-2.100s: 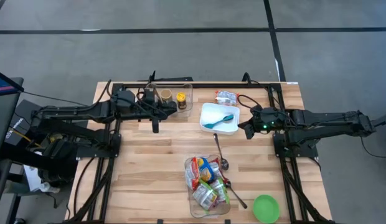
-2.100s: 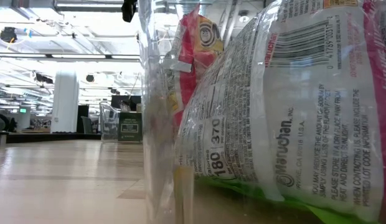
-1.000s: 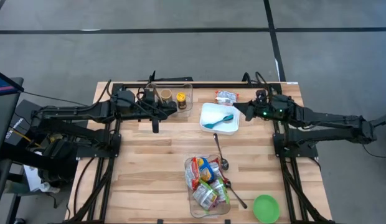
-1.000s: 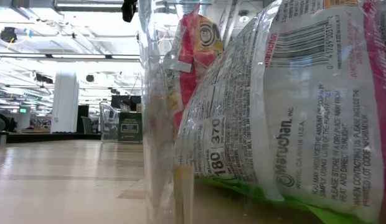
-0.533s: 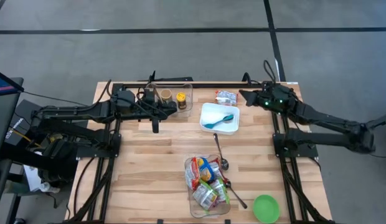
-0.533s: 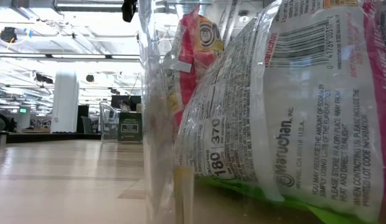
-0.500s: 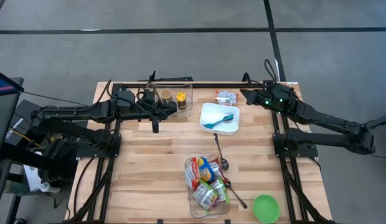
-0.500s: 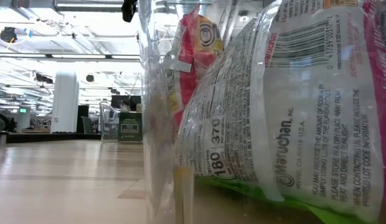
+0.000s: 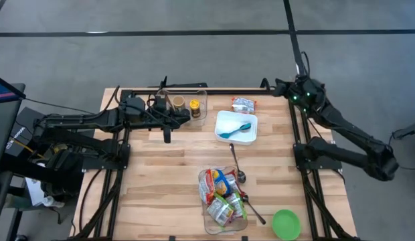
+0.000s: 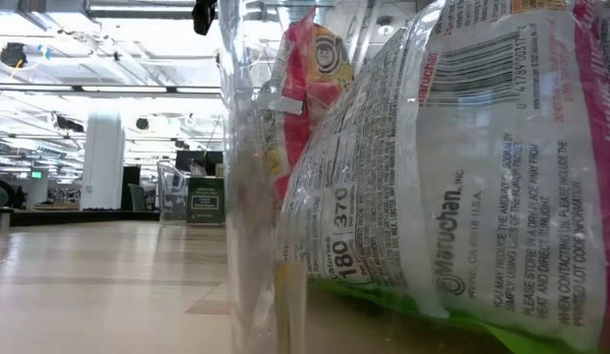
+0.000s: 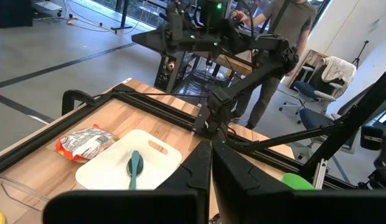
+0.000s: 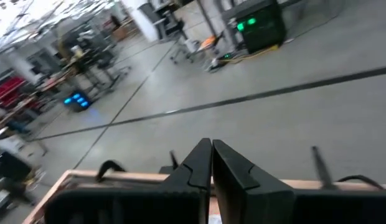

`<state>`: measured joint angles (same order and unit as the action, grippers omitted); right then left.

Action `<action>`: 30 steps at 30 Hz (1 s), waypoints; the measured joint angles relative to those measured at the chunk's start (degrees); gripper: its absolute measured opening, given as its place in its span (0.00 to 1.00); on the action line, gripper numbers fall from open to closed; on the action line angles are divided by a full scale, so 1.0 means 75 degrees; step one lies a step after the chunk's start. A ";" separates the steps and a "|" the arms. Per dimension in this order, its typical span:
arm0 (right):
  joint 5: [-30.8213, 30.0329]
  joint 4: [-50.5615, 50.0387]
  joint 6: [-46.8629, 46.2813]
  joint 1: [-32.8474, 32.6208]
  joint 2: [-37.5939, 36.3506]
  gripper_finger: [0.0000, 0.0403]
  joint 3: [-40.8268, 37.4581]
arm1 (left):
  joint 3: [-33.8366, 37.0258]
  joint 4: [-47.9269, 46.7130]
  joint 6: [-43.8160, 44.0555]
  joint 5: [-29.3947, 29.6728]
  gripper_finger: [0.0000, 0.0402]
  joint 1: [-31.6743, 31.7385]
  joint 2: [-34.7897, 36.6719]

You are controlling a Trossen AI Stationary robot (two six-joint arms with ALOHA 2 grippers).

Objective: Pick & Place Food Item
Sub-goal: Put the orange noodle pack into the bottom transparent bin

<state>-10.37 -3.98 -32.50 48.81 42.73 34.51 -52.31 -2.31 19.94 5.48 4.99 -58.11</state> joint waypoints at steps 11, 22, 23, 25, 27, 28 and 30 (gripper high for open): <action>0.2052 -0.0169 -0.0365 0.1231 0.0898 0.02 0.0000 | 0.0000 -0.0001 0.0000 0.0002 0.02 0.0000 0.0000; 0.4289 -0.0272 -0.1070 0.2264 0.3064 0.02 0.0000 | 0.0000 0.0000 0.0000 0.0000 0.02 0.0000 0.0000; 0.4421 -0.0272 -0.1073 0.2327 0.3244 0.02 0.0002 | 0.0000 0.0000 0.0000 0.0000 0.02 0.0000 0.0000; 0.4638 -0.0272 -0.1076 0.2418 0.3621 0.02 0.0001 | 0.0000 -0.0001 0.0000 0.0002 0.01 0.0000 0.0000; 0.4791 -0.0276 -0.1080 0.2458 0.3976 0.02 0.0006 | 0.0000 -0.0001 0.0000 0.0000 0.01 0.0000 0.0000; 0.4813 -0.0351 -0.1077 0.2466 0.4149 0.02 0.0049 | 0.0000 -0.0003 0.0000 0.0001 0.01 0.0000 0.0000; 0.4834 -0.0531 -0.1067 0.2466 0.4505 0.01 0.0213 | 0.0000 0.0000 0.0000 0.0000 0.01 -0.0003 0.0000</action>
<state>25.89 -7.96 -40.50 67.31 76.52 36.11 -52.31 -2.31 19.94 5.48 4.97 -58.11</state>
